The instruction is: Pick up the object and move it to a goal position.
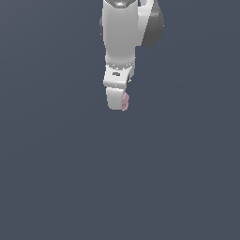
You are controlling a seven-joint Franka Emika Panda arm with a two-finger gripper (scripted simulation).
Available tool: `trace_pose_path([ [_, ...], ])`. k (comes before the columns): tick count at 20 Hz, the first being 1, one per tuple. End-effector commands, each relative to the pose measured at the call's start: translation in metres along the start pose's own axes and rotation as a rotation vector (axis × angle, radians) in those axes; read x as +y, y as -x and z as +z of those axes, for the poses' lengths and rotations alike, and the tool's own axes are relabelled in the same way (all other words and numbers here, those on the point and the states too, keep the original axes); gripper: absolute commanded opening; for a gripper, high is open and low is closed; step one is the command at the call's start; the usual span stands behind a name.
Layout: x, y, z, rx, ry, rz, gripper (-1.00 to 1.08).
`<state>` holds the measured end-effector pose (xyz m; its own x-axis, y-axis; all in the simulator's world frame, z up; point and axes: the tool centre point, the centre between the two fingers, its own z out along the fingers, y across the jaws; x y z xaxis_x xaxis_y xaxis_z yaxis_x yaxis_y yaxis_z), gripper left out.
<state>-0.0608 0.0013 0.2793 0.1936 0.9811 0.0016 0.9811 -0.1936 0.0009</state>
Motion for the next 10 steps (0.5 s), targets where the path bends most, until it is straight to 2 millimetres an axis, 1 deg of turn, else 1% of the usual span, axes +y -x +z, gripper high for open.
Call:
trace_pose_path([
  [1,0.001,-0.008,-0.026,0.000,-0.001,0.000,-1.00],
  [10,0.008,-0.035,-0.114,0.000,-0.001,0.001,-1.00],
])
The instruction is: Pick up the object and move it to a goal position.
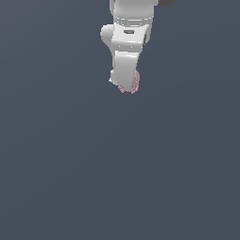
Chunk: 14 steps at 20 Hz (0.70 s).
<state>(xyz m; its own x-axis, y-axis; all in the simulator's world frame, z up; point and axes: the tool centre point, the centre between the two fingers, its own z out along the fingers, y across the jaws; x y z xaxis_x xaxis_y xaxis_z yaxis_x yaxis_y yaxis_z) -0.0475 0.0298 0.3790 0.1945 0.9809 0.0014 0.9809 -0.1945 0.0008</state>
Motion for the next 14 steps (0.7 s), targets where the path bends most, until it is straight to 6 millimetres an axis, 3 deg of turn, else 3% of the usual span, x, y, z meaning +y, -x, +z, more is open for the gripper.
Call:
trace_pose_path([
  [1,0.002,-0.007,-0.024,0.000,-0.001,0.001,-1.00],
  [8,0.008,-0.023,-0.077,-0.001,-0.001,0.003,-1.00],
  [14,0.012,-0.033,-0.107,-0.001,-0.001,0.004,-1.00],
])
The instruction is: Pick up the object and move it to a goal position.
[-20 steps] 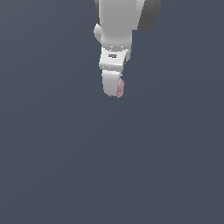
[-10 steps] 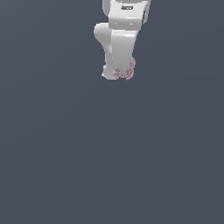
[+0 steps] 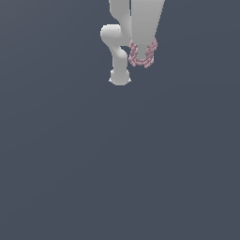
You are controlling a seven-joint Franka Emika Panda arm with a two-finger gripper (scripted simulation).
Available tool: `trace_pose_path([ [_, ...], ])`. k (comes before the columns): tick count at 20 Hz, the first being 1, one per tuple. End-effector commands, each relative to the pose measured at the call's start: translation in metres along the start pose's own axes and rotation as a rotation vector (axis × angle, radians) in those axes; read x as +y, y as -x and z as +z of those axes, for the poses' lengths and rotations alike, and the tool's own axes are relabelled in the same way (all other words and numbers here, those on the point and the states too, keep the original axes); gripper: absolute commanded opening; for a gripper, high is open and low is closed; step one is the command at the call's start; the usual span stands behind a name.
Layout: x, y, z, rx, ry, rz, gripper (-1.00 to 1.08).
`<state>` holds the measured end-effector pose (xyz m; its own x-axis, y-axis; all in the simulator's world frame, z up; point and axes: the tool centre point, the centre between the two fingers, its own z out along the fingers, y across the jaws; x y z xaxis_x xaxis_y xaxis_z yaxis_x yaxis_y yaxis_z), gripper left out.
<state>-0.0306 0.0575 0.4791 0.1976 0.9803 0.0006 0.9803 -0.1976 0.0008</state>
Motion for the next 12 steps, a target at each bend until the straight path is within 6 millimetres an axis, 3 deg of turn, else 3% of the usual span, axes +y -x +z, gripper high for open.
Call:
trace_pose_path([
  [1,0.001,-0.003,-0.010,0.000,-0.001,0.001,-1.00],
  [12,0.004,-0.009,-0.027,0.000,-0.001,0.001,-1.00],
])
